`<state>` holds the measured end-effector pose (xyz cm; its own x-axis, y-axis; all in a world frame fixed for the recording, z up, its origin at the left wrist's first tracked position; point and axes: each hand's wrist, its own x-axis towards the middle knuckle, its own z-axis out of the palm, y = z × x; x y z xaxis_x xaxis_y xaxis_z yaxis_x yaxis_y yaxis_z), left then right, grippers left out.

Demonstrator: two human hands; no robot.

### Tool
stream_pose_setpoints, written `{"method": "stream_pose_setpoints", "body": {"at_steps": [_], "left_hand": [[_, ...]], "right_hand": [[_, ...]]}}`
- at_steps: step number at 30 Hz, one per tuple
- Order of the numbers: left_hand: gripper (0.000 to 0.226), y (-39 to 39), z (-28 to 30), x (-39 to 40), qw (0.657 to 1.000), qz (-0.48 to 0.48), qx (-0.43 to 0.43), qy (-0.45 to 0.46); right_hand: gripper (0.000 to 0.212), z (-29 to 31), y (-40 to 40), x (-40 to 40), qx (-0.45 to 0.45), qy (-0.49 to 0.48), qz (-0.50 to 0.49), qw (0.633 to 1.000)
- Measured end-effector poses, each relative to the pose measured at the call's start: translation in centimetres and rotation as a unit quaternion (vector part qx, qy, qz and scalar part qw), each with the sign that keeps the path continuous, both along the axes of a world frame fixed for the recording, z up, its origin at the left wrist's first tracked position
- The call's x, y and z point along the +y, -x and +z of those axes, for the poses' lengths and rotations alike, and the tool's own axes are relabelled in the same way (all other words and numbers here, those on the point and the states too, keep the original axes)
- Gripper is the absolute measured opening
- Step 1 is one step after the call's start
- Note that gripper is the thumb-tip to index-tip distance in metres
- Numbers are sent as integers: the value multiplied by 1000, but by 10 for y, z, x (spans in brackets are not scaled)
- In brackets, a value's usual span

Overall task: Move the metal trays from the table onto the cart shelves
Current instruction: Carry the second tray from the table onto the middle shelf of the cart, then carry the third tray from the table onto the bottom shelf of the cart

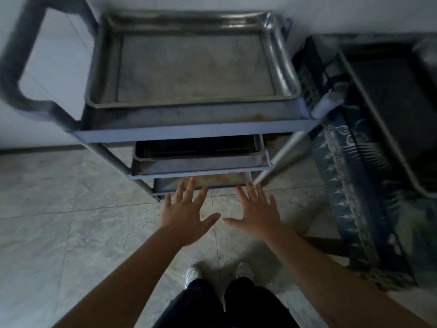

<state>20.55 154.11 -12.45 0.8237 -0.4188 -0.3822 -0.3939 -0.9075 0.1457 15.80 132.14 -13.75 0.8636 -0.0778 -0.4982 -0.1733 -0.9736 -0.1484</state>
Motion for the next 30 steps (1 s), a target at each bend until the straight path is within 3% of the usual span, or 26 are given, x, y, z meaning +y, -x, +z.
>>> {"method": "stream_pose_setpoints", "body": {"at_steps": [5,12,21,25,30], "left_hand": [[100,18,73,17,998,-49,-18,18],[102,24,124,-21,992,-119,-32,37],[99,80,161,-148,962,-252,-61,85],[95,134,179,-234,934,-332,-84,101],[98,214,187,-331,893,-427,-89,106]], "right_hand": [[115,74,52,-1,-28,9,-52,998],[115,129,114,-42,-58,39,-139,988],[125,172,212,-121,-123,24,-294,947],[124,182,290,-178,-127,81,-323,934],[121,184,395,-232,-115,84,-416,898]]}}
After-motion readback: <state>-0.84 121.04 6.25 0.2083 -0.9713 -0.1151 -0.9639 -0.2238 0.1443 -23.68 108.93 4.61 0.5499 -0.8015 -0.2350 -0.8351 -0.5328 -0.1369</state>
